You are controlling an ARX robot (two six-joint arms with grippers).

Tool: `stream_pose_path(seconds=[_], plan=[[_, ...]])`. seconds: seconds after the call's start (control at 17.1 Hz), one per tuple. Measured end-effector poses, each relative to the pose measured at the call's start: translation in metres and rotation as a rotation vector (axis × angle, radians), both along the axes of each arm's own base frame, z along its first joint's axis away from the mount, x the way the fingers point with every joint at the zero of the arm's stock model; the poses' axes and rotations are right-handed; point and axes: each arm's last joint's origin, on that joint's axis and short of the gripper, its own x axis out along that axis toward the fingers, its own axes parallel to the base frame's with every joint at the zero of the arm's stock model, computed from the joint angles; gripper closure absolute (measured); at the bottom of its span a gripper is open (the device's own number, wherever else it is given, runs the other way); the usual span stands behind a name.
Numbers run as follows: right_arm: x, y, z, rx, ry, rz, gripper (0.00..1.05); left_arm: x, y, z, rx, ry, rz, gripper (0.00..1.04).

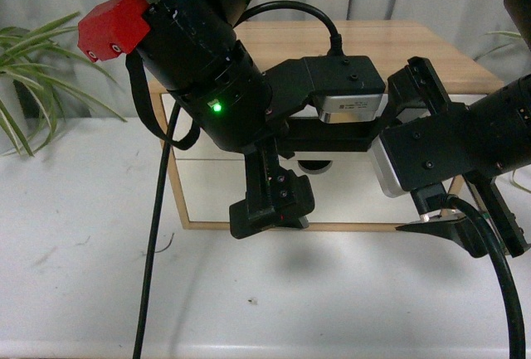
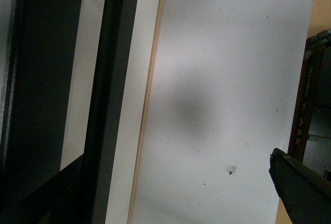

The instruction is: Pull drawer

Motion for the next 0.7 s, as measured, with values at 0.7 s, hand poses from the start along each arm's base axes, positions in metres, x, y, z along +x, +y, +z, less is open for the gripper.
stream_pose_path(seconds=[0.7], plan=[[-0.021,0.001,0.006,-0.037,0.079,-0.035,0.06,-0.015,0.003,0.002,0.0,0.039,-0.018,0.07]])
